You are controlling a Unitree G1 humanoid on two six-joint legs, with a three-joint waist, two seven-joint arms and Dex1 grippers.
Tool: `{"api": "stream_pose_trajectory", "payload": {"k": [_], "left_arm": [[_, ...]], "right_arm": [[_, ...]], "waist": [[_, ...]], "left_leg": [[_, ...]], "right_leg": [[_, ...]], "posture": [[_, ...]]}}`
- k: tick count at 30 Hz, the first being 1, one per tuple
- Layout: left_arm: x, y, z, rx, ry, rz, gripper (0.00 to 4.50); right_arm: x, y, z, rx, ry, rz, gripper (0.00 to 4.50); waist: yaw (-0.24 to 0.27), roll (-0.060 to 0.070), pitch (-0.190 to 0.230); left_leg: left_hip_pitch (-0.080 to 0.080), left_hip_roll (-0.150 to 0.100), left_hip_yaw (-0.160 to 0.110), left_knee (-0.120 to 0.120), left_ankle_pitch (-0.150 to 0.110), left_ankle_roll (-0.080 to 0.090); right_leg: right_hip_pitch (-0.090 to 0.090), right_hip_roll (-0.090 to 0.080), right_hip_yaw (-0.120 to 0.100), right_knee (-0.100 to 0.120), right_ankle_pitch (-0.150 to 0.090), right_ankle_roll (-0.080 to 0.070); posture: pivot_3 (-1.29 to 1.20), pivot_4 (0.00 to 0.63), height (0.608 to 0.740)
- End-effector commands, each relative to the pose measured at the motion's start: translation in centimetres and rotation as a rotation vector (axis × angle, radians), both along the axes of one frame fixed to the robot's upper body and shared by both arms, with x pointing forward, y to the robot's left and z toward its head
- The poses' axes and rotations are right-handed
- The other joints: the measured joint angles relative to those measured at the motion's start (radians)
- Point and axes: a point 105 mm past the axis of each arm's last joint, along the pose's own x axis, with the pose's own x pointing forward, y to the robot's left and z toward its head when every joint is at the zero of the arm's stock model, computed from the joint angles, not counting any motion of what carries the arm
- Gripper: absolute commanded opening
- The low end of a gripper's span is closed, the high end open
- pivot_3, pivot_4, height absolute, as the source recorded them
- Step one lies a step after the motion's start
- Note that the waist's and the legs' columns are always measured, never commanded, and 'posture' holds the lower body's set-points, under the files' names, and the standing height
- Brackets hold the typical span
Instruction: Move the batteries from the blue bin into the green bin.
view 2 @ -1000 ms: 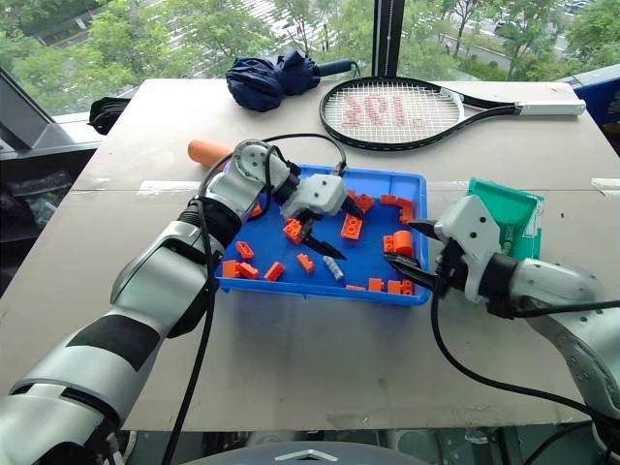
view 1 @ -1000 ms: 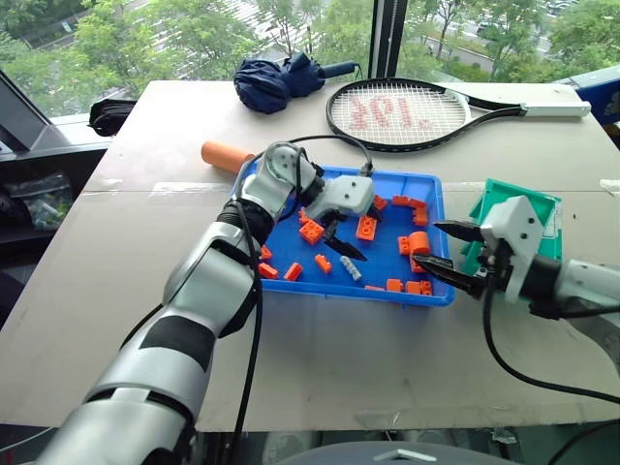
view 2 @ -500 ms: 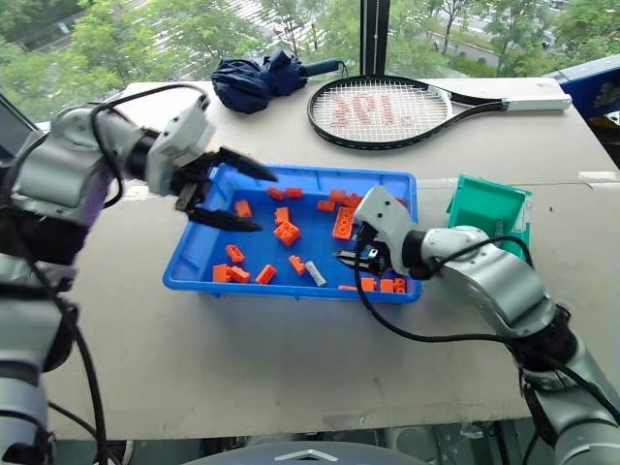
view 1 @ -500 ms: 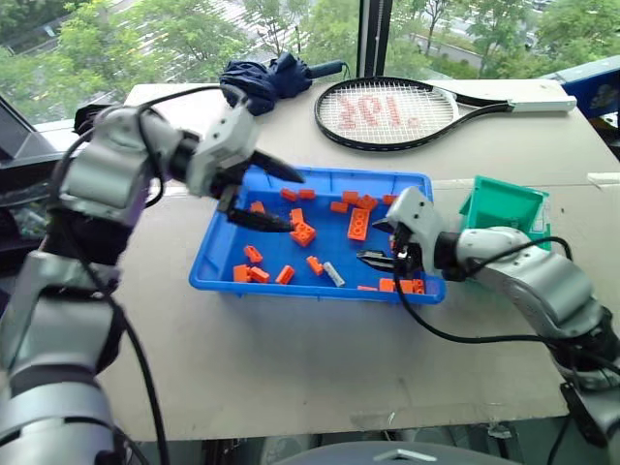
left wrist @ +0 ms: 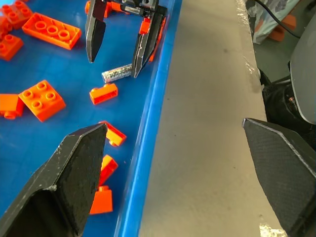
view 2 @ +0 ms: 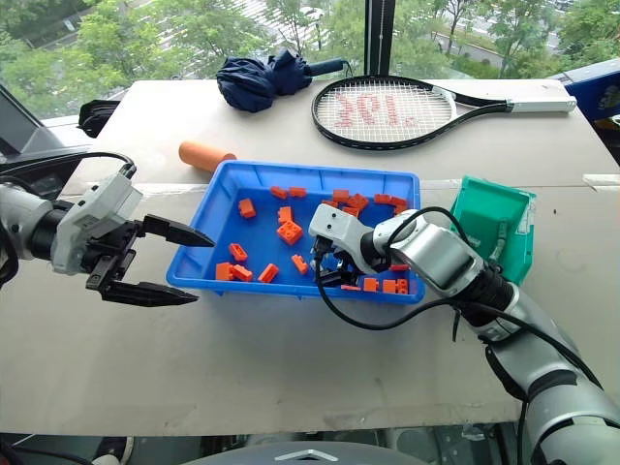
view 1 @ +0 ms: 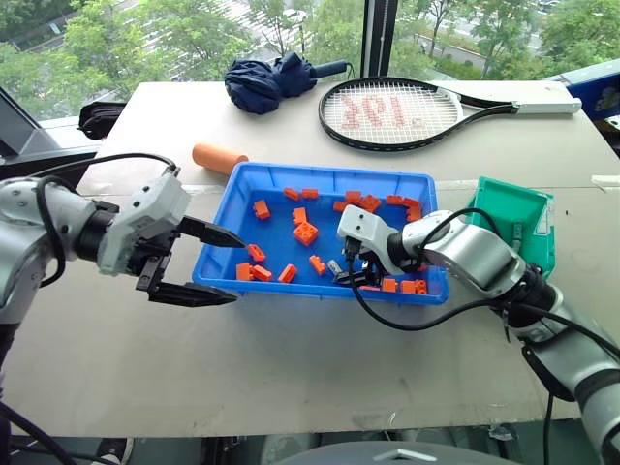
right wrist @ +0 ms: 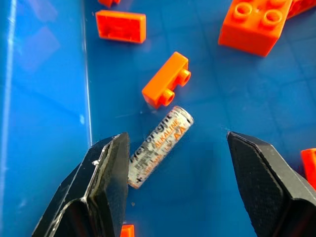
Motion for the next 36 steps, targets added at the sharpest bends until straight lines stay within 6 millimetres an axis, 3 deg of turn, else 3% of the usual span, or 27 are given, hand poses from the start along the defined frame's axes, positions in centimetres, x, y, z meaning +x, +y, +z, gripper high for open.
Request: {"api": "stream_pose_trajectory", "payload": {"k": [1,3,5,10,11,13,18,22,25,30,36], "left_arm": [[-0.3,-0.5,1.3,-0.009,-0.072,-0.001,4.47],[-0.5,-0.8,1.4,-0.020,-0.074,-0.003,4.47],[-0.6,-0.8,1.3,-0.025,-0.073,0.000,4.50],[-0.4,-0.6,1.1,-0.025,-0.069,0.002,4.50],[-0.3,-0.5,1.1,-0.026,-0.070,0.001,4.50],[-0.2,-0.6,1.1,-0.029,-0.073,-0.006,4.50],[0.3,-1.4,1.4,-0.071,-0.106,-0.029,4.50],[1.2,-2.9,2.5,-0.164,-0.161,-0.050,4.50],[1.8,-4.5,3.7,-0.257,-0.207,-0.070,4.50],[2.4,-7.8,5.8,-0.402,-0.242,-0.170,4.50],[3.2,-9.5,6.7,-0.425,-0.258,-0.256,4.50]], "right_arm": [[0.2,0.4,0.3,-0.025,-0.025,0.009,3.12],[0.2,0.5,0.1,-0.035,-0.024,0.006,3.12],[0.2,0.3,-0.4,-0.057,-0.034,0.006,2.59],[0.5,-0.3,-0.4,-0.076,-0.072,-0.001,0.34],[0.5,-0.4,-0.2,-0.072,-0.080,-0.003,0.06],[0.6,-0.6,0.5,-0.051,-0.097,-0.010,0.06],[0.1,-2.3,5.2,0.095,-0.143,-0.043,0.06],[-0.3,-6.6,9.5,0.233,-0.217,-0.169,0.06],[-0.7,-10.6,11.3,0.293,-0.262,-0.312,0.06],[-1.3,-18.5,11.6,0.278,-0.320,-0.632,0.06],[-1.8,-24.2,10.3,0.164,-0.385,-0.852,0.06]], "waist": [[0.000,0.000,0.000],[-0.001,0.000,0.000],[-0.001,0.000,0.000],[-0.001,0.000,0.000],[-0.001,0.000,0.000],[-0.001,0.000,0.000],[0.003,0.000,0.000],[0.008,0.000,0.000],[0.013,0.000,0.000],[0.029,0.000,0.000],[0.019,0.000,0.000]], "left_leg": [[0.000,0.000,0.000,0.000,0.000,0.000],[0.000,0.000,0.000,0.000,0.000,0.000],[0.000,0.000,0.000,0.000,0.000,0.000],[0.001,0.000,0.001,0.000,0.000,0.000],[0.001,0.000,0.001,0.000,0.000,0.000],[0.001,0.000,0.001,0.000,0.000,0.000],[0.000,0.000,0.000,0.000,0.000,0.000],[0.000,-0.001,0.000,0.000,-0.001,0.001],[0.000,-0.001,0.000,0.000,-0.001,0.002],[0.000,-0.002,0.001,0.000,-0.002,0.003],[0.001,-0.003,0.002,0.000,-0.002,0.003]], "right_leg": [[0.000,0.000,0.000,0.000,0.000,0.000],[0.000,0.000,0.000,0.000,0.000,0.000],[0.000,0.000,0.000,0.000,0.000,0.000],[0.000,0.000,0.001,0.000,0.000,0.000],[0.000,0.000,0.001,0.000,0.000,0.000],[0.000,0.000,0.001,0.000,0.000,0.000],[0.000,0.000,0.000,0.000,0.000,0.000],[0.000,-0.001,0.000,-0.001,0.000,0.000],[0.000,-0.001,0.000,-0.001,0.000,0.000],[0.001,-0.002,0.001,0.000,0.000,0.000],[0.002,-0.001,0.002,0.000,0.000,0.000]], "posture": [[0.00,0.150,0.740],[0.00,0.150,0.740],[0.00,0.150,0.740],[0.00,0.150,0.740],[0.00,0.150,0.740],[0.00,0.150,0.740],[0.00,0.150,0.740],[0.00,0.150,0.740],[0.00,0.150,0.740],[0.00,0.150,0.740],[0.00,0.150,0.740]]}}
